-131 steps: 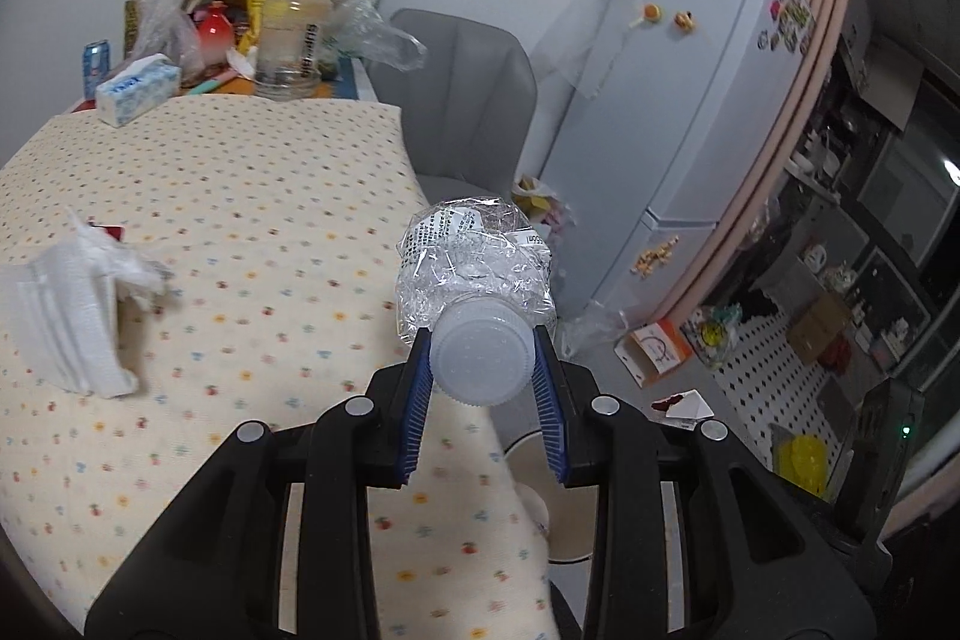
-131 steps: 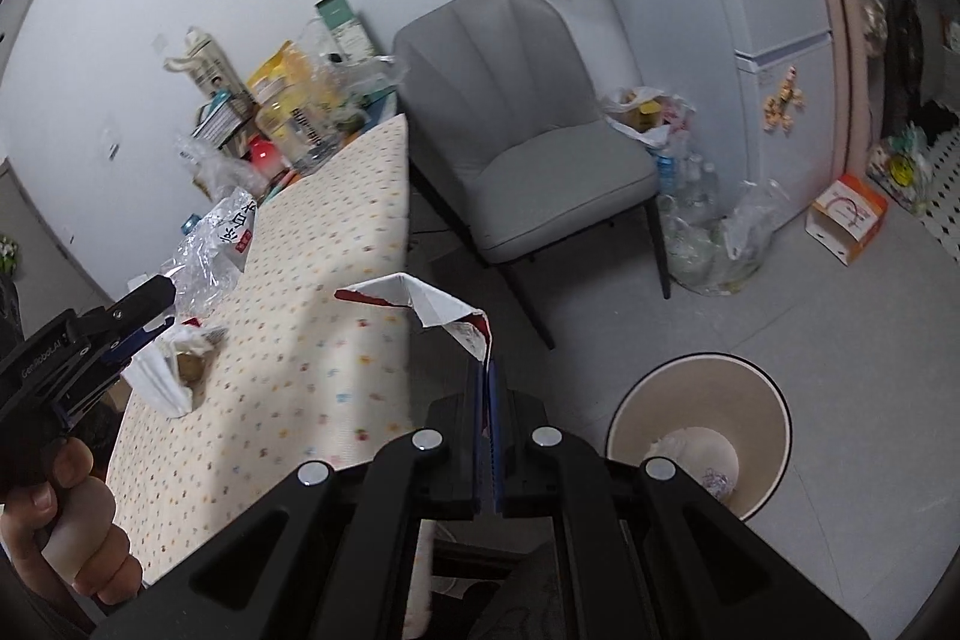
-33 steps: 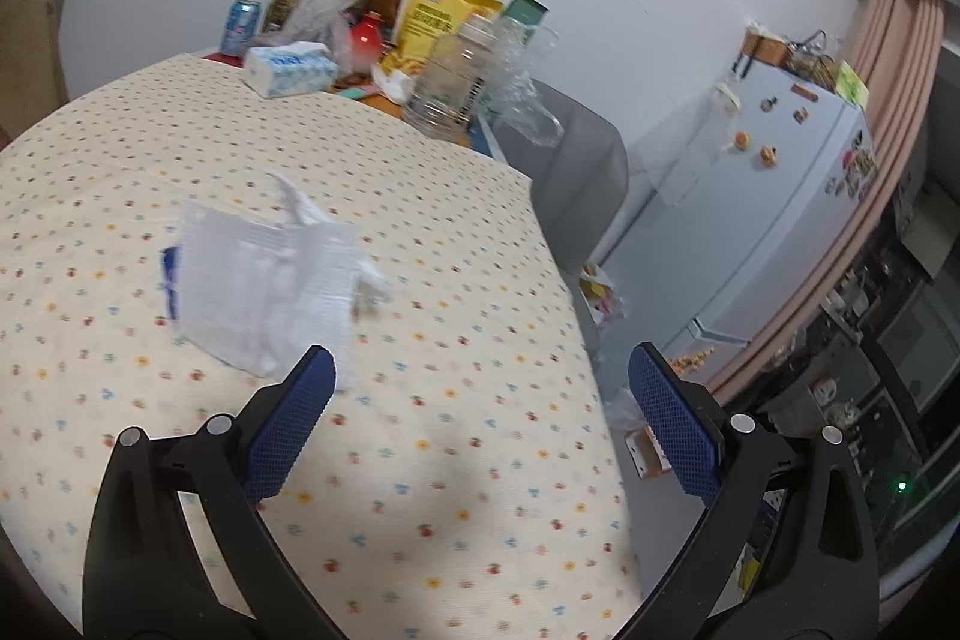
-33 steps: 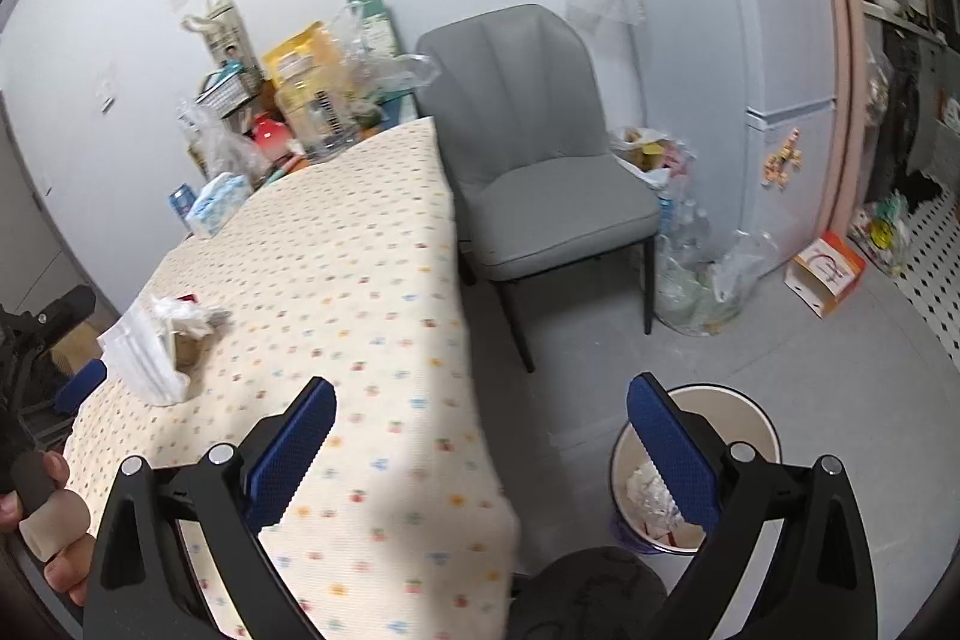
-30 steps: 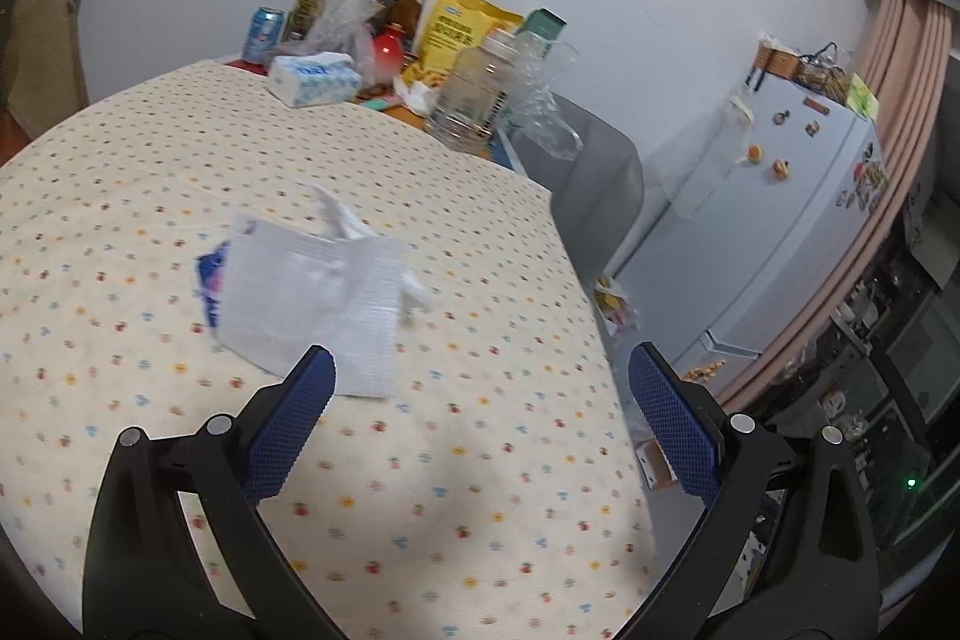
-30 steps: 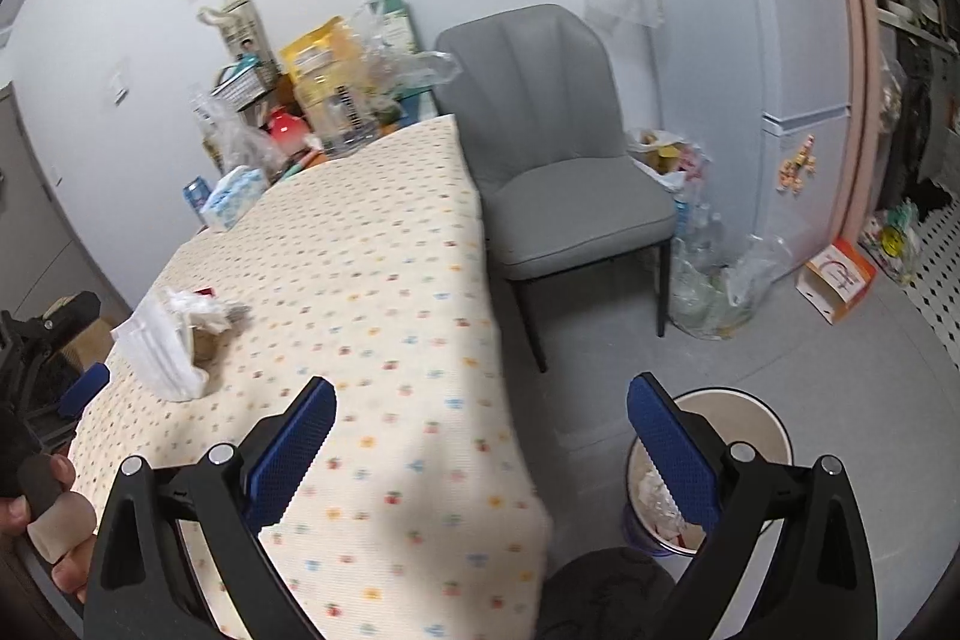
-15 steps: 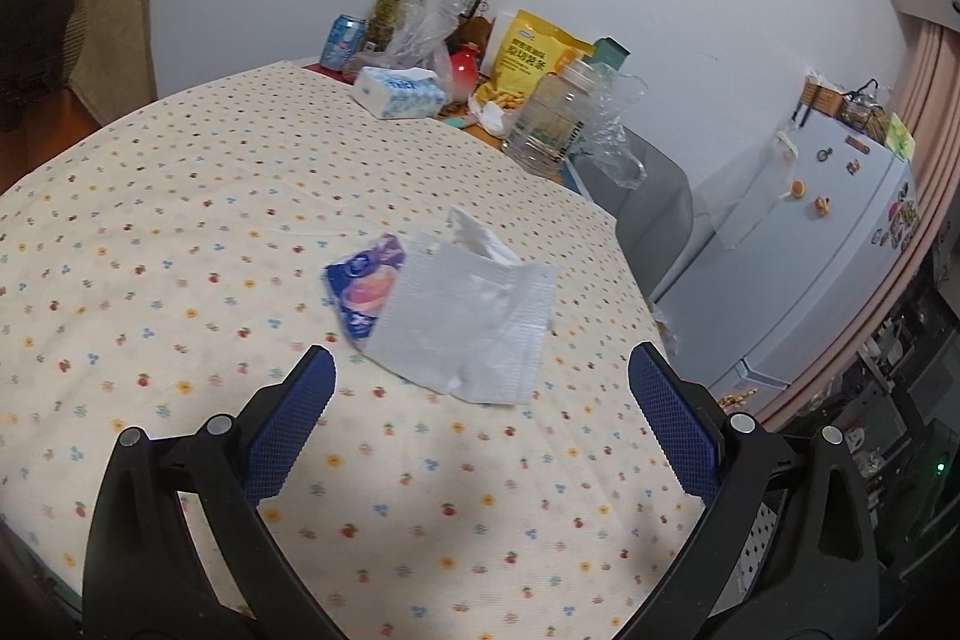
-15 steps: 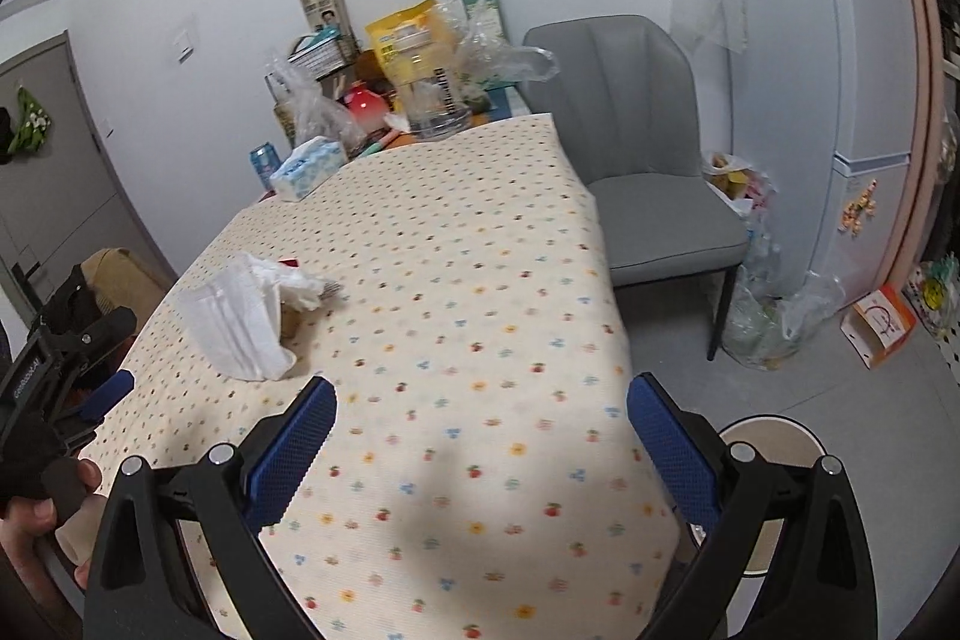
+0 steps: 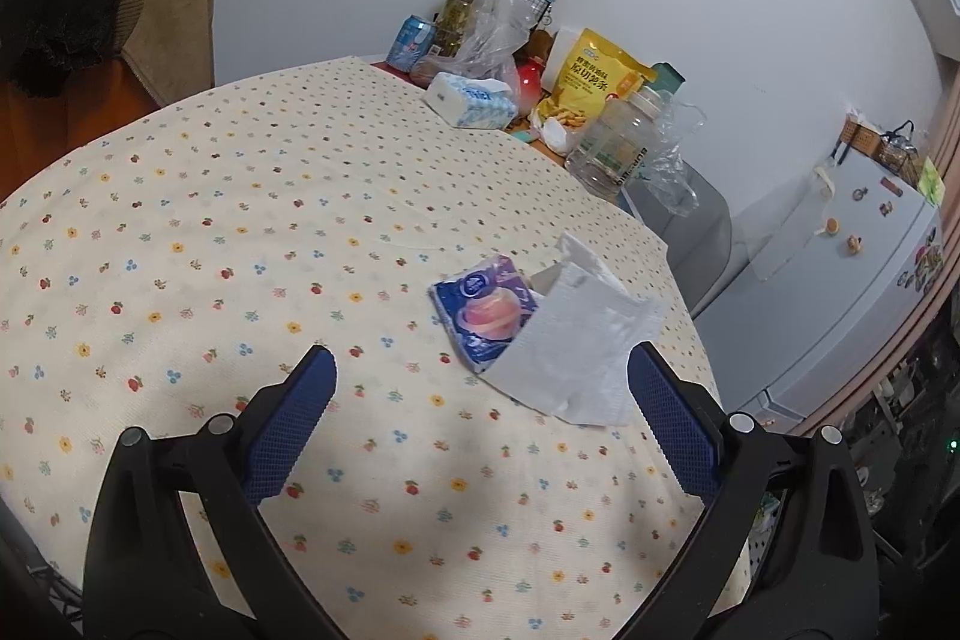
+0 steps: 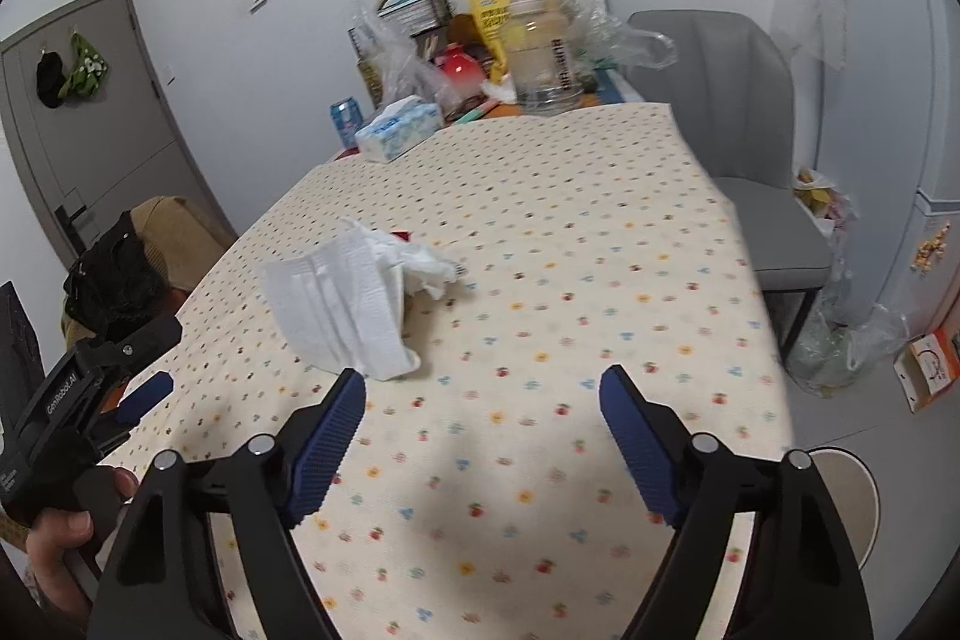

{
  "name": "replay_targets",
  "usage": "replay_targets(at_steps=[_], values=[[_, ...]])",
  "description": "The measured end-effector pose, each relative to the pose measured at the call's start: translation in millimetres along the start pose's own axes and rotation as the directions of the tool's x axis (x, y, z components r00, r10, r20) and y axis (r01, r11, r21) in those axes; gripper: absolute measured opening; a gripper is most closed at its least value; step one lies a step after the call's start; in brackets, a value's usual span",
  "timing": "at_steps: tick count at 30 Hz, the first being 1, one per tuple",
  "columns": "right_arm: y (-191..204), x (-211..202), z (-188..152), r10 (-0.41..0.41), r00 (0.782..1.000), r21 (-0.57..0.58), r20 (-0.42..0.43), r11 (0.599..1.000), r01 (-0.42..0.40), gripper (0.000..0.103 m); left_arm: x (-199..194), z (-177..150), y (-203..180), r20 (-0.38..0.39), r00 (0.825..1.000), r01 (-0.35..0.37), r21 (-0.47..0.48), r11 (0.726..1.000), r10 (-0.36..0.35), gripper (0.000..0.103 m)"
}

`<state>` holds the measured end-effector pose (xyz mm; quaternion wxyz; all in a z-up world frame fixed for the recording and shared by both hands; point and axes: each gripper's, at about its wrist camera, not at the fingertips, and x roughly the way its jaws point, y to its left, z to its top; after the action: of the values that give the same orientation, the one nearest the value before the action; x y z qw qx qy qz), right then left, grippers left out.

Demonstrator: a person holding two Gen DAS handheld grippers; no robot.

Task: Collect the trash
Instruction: 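Move both tools back toward the white paper bag and pink wrapper, then grasp the pink-and-blue wrapped package with the left gripper while the right grasps the white paper bag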

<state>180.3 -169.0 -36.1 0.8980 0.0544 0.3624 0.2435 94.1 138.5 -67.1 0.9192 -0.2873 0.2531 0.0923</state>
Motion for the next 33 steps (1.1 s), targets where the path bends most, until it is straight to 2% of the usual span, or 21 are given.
replay_targets(at_steps=[5, 7, 9, 15, 17, 18, 19, 27, 33], values=[[18, 33, 5, 0.041, 0.997, -0.038, -0.058, 0.998, -0.043, 0.07, 9, 2, 13, -0.017, 1.0, -0.02, -0.031, 0.999, 0.02, 0.094], [26, 49, 6, 0.044, 0.994, -0.061, -0.097, 0.997, -0.05, 0.062, 13, 3, 16, -0.026, 0.999, -0.03, -0.037, 0.999, 0.029, 0.093], [30, 62, 6, 0.053, 0.99, -0.067, -0.127, 0.996, -0.062, 0.058, 17, 3, 19, -0.035, 0.999, -0.038, -0.04, 0.998, 0.036, 0.093], [37, 89, 9, 0.076, 0.984, -0.064, -0.159, 0.994, -0.087, 0.057, 27, 3, 22, -0.056, 0.997, -0.055, -0.049, 0.997, 0.052, 0.091], [39, 98, 9, 0.081, 0.978, -0.071, -0.192, 0.993, -0.097, 0.042, 30, 4, 23, -0.059, 0.997, -0.059, -0.051, 0.997, 0.056, 0.091], [39, 101, 8, 0.091, 0.972, -0.068, -0.215, 0.992, -0.108, 0.021, 31, 4, 24, -0.062, 0.996, -0.062, -0.053, 0.997, 0.059, 0.091], [38, 102, 7, 0.099, 0.968, -0.063, -0.23, 0.991, -0.117, 0.013, 32, 4, 24, -0.064, 0.996, -0.064, -0.054, 0.997, 0.06, 0.091], [19, 74, -1, 0.122, 0.97, -0.015, -0.21, 0.992, -0.128, 0.009, 48, 3, 14, -0.096, 0.995, -0.046, -0.041, 0.998, 0.041, 0.091], [-8, 38, -3, 0.106, 0.982, 0.037, -0.159, 0.994, -0.101, 0.009, 63, -1, -2, -0.13, 0.991, -0.024, -0.013, 1.0, 0.022, 0.091]])
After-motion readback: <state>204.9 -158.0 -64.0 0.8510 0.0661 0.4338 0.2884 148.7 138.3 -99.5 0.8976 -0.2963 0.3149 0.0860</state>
